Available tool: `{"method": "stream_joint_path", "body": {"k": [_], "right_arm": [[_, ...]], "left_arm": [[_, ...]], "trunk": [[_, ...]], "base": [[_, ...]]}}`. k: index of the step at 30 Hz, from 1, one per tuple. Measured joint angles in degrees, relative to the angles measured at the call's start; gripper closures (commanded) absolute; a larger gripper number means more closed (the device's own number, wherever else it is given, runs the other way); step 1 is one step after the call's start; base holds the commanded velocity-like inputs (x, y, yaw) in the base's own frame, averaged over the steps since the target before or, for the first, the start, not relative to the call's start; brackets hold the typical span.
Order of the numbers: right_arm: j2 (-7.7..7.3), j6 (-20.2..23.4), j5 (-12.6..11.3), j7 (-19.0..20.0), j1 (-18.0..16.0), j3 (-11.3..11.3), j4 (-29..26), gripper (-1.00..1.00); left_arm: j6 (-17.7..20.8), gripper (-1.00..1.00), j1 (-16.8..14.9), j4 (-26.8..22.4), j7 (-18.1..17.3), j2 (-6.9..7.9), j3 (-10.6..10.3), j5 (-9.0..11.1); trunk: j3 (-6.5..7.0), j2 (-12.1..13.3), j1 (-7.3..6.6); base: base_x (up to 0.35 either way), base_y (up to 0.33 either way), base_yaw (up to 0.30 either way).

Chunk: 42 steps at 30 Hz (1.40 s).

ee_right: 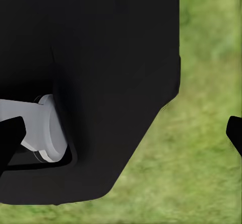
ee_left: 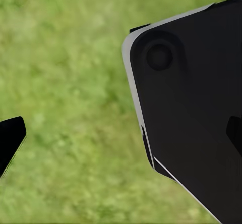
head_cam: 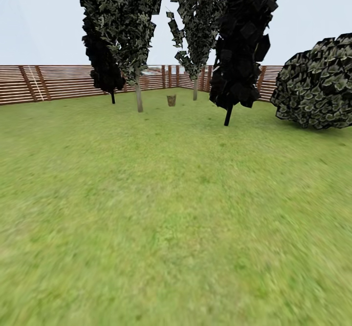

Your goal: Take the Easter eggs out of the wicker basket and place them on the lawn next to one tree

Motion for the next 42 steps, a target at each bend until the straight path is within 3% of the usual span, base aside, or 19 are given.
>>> {"method": "stream_joint_path", "body": {"k": [42], "right_arm": [[0.00, 0.00, 0.00, 0.00, 0.00, 0.00, -0.01, -1.00]], "left_arm": [[0.00, -1.00, 0.00, 0.00, 0.00, 0.00, -0.04, 0.00]], "trunk": [[0.00, 0.00, 0.00]], "base": [[0.340, 0.000, 0.000]]}}
